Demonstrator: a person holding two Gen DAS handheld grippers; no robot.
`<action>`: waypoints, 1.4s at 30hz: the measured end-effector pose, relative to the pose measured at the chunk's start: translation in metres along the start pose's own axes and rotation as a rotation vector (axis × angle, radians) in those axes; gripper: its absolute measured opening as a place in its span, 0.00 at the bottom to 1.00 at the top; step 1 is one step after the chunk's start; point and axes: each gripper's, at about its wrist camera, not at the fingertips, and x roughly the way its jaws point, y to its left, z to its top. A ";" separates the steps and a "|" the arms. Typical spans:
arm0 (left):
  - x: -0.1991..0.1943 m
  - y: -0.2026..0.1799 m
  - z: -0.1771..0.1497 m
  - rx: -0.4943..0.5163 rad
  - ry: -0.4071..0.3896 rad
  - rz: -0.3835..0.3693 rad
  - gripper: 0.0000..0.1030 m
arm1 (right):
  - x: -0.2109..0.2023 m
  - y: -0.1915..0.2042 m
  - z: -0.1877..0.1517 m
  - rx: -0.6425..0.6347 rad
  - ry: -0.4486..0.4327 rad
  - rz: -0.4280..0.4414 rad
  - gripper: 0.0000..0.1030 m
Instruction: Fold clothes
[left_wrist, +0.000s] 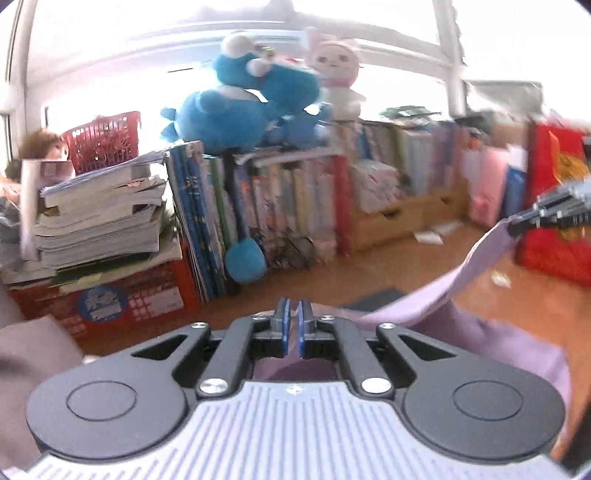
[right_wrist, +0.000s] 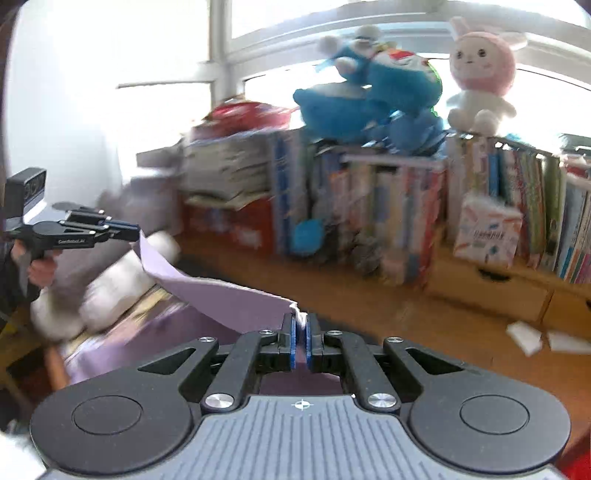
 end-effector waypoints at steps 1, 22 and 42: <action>-0.014 -0.007 -0.008 0.014 0.012 -0.009 0.02 | -0.012 0.010 -0.006 -0.007 0.017 0.008 0.06; 0.007 -0.038 -0.086 -0.190 0.206 0.107 0.76 | 0.013 0.068 -0.080 -0.073 0.115 -0.163 0.63; 0.070 -0.017 -0.113 -0.395 0.365 0.046 0.69 | 0.039 0.048 -0.121 0.189 0.116 -0.163 0.63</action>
